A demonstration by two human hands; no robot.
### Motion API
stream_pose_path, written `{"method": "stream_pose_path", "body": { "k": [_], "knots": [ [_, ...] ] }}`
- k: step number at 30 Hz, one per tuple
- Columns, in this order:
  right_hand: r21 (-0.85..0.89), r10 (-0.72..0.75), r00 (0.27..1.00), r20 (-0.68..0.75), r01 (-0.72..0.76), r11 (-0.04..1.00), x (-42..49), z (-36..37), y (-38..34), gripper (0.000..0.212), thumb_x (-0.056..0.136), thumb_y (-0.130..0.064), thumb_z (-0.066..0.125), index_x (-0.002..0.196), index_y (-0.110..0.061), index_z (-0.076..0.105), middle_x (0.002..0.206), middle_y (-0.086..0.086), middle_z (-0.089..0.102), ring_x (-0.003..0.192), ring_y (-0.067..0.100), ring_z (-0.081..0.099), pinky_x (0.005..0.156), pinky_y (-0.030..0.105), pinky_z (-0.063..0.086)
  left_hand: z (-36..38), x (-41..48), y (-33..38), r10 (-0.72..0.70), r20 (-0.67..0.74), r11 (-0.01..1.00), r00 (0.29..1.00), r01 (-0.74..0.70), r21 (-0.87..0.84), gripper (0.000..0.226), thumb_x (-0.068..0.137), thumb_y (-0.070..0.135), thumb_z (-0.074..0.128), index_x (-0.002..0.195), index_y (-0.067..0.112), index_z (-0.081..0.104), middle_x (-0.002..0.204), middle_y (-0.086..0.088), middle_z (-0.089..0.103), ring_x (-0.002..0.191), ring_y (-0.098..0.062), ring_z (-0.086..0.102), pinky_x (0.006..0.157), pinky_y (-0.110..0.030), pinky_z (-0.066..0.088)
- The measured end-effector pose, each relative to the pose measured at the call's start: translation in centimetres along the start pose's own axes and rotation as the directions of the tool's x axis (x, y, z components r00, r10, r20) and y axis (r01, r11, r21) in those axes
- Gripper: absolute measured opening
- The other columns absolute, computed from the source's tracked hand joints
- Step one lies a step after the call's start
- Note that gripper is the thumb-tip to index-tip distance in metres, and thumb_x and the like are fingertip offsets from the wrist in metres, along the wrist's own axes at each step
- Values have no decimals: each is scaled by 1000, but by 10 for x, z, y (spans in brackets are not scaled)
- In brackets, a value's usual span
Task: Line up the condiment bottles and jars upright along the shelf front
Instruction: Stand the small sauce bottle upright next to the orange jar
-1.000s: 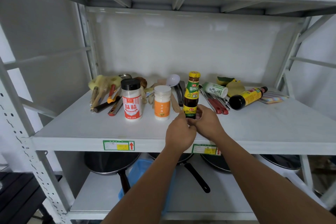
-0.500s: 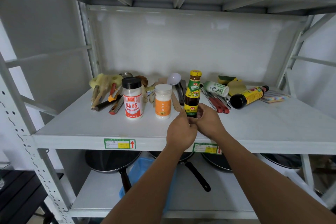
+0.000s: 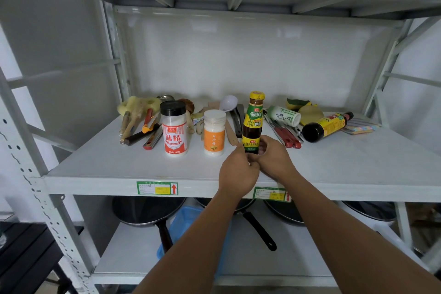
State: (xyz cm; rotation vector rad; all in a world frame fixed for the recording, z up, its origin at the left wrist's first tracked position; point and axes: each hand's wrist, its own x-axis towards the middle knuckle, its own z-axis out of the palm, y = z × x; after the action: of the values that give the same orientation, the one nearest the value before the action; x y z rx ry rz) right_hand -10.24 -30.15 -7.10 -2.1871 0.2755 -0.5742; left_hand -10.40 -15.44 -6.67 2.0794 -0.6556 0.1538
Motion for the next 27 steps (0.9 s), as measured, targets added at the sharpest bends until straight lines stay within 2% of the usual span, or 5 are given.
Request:
{"method": "stream_pose_path", "body": {
  "k": [5, 10, 24, 27],
  "knots": [
    [-12, -1, 1000, -4, 0, 1000, -1, 0, -1, 48, 80, -19, 89, 123, -19, 68, 99, -16, 71, 82, -16, 62, 66, 4, 43, 0, 0, 0, -10, 5, 1000, 1000, 10, 12, 40, 93, 18, 59, 133, 18, 54, 118, -4, 68, 107, -23, 64, 81, -26, 43],
    [-24, -5, 1000, -4, 5, 1000, -2, 0, -3, 51, 79, -21, 89, 125, -17, 68, 105, -10, 74, 89, -10, 64, 72, 12, 44, 1, 0, 0, -10, 2, 1000, 1000, 10, 17, 42, 94, 19, 60, 135, 18, 52, 120, -4, 68, 109, -23, 64, 83, -26, 44],
    [-67, -3, 1000, -15, 2, 998, -3, 0, -6, 51, 79, -25, 89, 125, -19, 67, 106, -8, 73, 87, -10, 61, 70, 12, 41, 1, 0, 0, -23, -15, 1000, 1000, 23, -19, 41, 92, 12, 58, 133, 18, 54, 118, -4, 69, 107, -23, 64, 81, -25, 42],
    [-88, 0, 1000, -1, 0, 996, -5, -1, -9, 53, 79, -26, 89, 126, -19, 66, 108, -7, 73, 90, -2, 65, 73, 15, 44, -2, -2, 1, -22, 3, 999, 1000, 22, -47, 41, 91, 9, 57, 132, 18, 55, 116, -5, 69, 105, -23, 64, 82, -26, 44]
  ]
}}
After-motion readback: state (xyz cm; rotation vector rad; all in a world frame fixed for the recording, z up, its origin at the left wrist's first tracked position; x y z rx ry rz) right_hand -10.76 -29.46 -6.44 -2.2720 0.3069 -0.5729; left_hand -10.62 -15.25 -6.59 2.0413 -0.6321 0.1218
